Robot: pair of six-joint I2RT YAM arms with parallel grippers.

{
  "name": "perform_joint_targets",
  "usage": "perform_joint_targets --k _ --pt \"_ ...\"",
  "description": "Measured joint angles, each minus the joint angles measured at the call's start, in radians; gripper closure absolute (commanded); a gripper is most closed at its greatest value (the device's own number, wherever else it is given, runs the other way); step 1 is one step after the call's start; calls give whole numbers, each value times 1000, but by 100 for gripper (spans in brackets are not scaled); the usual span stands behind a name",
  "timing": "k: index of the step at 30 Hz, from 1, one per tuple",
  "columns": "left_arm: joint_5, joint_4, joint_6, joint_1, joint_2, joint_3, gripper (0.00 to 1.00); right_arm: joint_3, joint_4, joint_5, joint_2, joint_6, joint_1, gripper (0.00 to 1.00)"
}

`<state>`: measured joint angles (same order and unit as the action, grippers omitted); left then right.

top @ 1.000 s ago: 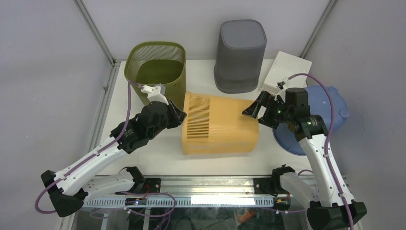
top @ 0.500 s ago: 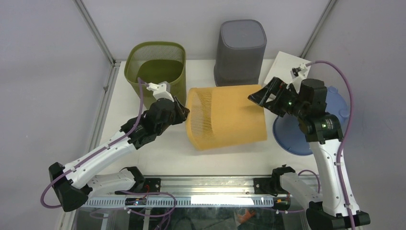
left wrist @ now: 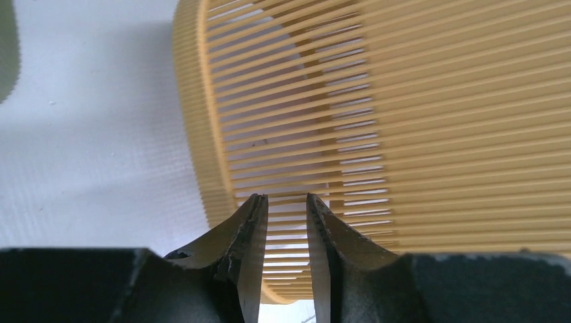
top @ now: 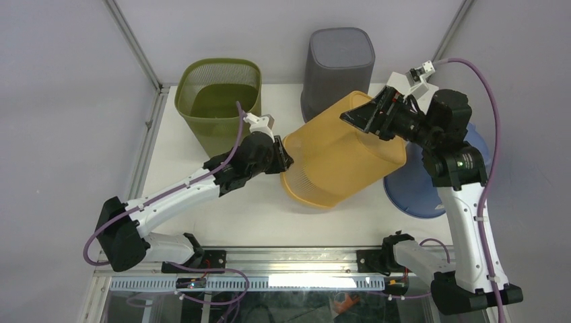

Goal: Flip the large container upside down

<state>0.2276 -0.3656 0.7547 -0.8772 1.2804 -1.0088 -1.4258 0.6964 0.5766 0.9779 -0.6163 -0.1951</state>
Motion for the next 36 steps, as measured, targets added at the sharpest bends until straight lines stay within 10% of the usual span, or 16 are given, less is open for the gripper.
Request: perform_joint_targets --k 13,24,29,36 --pt "-90 107 -35 0 216 -127 60 -28 8 -16 94 -26 -3 1" --pt "-91 -33 -177 0 201 -402 23 -218 31 6 111 85 -35 1" --pt "-10 -122 -275 0 70 -552 1 -188 37 -21 147 103 -147 1" --pt "216 -307 -376 30 38 -804 1 -134 73 -103 227 111 -255 1"
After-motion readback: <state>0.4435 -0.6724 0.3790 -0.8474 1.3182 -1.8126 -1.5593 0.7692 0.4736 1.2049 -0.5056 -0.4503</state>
